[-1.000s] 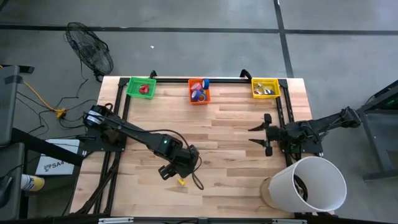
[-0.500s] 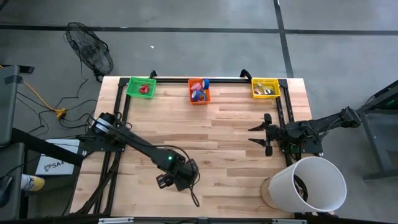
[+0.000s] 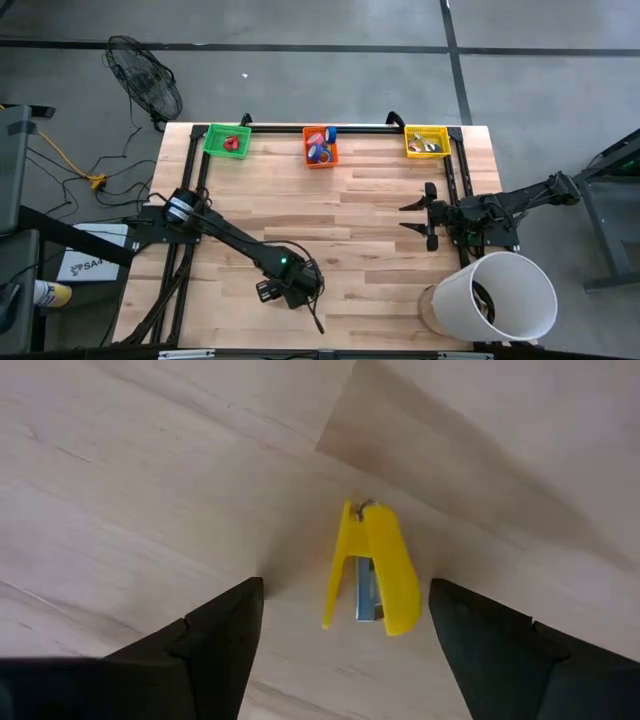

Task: Pick and place Stapler, Stapler remover, tape
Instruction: Put the yellow stapler into the green bin, then return to Home Position

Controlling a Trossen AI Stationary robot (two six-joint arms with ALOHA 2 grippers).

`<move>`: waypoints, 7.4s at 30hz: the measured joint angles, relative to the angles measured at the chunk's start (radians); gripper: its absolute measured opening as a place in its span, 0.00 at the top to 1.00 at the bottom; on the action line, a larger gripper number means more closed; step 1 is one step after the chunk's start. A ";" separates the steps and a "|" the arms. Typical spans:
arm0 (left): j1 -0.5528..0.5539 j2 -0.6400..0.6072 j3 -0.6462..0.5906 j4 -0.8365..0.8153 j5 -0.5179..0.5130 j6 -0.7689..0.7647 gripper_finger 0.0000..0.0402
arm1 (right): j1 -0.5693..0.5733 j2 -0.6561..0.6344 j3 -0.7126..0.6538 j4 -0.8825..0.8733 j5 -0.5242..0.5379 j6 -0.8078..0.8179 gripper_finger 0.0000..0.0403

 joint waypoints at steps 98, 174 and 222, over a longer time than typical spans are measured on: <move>1.105 -0.619 -0.203 -0.212 -0.266 -0.155 0.86 | 0.000 0.000 0.000 0.000 0.000 0.000 0.53; 0.564 -0.804 -0.379 0.258 -0.057 -0.224 0.38 | 0.000 0.000 0.000 -0.001 0.000 0.000 0.53; 0.465 -1.886 -1.397 0.967 0.311 -0.376 0.38 | 0.000 0.000 0.000 0.000 0.000 0.000 0.53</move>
